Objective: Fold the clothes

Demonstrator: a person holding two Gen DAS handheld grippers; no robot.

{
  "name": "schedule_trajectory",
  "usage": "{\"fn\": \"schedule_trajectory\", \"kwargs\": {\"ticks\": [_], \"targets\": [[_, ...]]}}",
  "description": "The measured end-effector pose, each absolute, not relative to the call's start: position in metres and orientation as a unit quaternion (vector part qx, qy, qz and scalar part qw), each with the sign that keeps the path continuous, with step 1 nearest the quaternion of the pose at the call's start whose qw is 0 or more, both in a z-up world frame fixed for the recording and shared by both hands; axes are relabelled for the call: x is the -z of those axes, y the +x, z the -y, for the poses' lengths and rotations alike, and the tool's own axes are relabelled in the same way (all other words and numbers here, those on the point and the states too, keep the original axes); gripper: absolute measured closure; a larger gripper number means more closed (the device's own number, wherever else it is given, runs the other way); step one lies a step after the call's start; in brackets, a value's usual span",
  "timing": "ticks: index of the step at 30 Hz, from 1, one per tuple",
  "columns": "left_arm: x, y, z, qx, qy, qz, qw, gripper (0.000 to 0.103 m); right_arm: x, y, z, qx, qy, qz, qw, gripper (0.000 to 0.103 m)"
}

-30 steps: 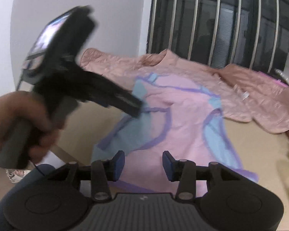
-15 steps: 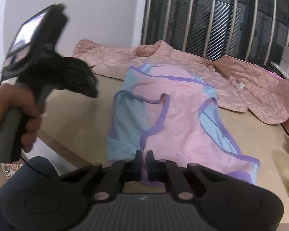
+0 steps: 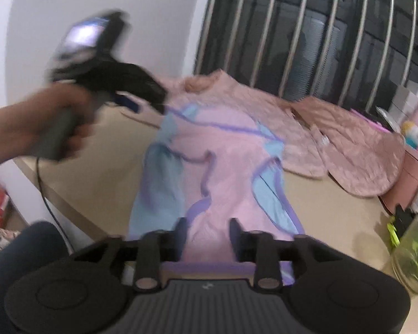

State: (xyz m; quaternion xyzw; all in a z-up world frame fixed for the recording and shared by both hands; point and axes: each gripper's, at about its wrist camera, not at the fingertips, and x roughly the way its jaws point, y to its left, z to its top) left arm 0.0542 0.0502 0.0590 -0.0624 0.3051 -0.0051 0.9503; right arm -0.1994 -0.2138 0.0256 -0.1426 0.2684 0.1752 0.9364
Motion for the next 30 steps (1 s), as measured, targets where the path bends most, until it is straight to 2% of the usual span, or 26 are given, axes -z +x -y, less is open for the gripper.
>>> {"fn": "schedule_trajectory", "kwargs": {"ticks": [3,8,12,13,14,15,16,17,18,21,25,30], "targets": [[-0.053,0.116,-0.062,-0.021,-0.066,-0.342,0.937,0.047,-0.019,-0.197,0.198,-0.180,-0.146,-0.272,0.934,0.069],[-0.044,0.178,-0.073,0.059,-0.132,-0.386,0.911,0.047,-0.006,-0.191,0.179,-0.206,-0.144,-0.289,0.924,0.069],[-0.034,0.215,-0.059,0.055,-0.096,-0.408,0.906,0.047,0.001,-0.185,0.172,-0.217,-0.158,-0.294,0.917,0.070],[-0.032,0.220,-0.058,0.054,-0.092,-0.403,0.909,0.056,0.001,-0.183,0.172,-0.218,-0.160,-0.295,0.916,0.070],[-0.030,0.225,-0.058,0.052,-0.089,-0.400,0.911,0.070,0.001,-0.180,0.173,-0.218,-0.159,-0.297,0.916,0.070],[-0.029,0.228,-0.061,0.046,-0.096,-0.403,0.909,0.097,0.001,-0.178,0.175,-0.217,-0.159,-0.299,0.916,0.074],[-0.029,0.229,-0.068,0.037,-0.114,-0.403,0.907,0.100,0.002,-0.175,0.176,-0.214,-0.158,-0.302,0.915,0.084],[-0.028,0.228,-0.076,0.027,-0.134,-0.400,0.906,0.100,0.002,-0.173,0.178,-0.209,-0.158,-0.305,0.916,0.089],[-0.029,0.223,-0.087,0.010,-0.157,-0.390,0.907,0.101,0.002,-0.172,0.180,-0.204,-0.159,-0.308,0.916,0.094],[-0.034,0.194,-0.114,-0.029,-0.169,-0.350,0.921,0.101,0.000,-0.169,0.185,-0.192,-0.177,-0.312,0.914,0.097],[-0.039,0.123,-0.157,-0.086,-0.169,-0.317,0.929,0.101,0.003,-0.162,0.203,-0.178,-0.223,-0.305,0.909,0.097],[-0.039,0.004,-0.199,-0.155,-0.211,-0.316,0.912,0.103,0.003,-0.127,0.237,-0.126,-0.274,-0.316,0.900,0.097]]}}
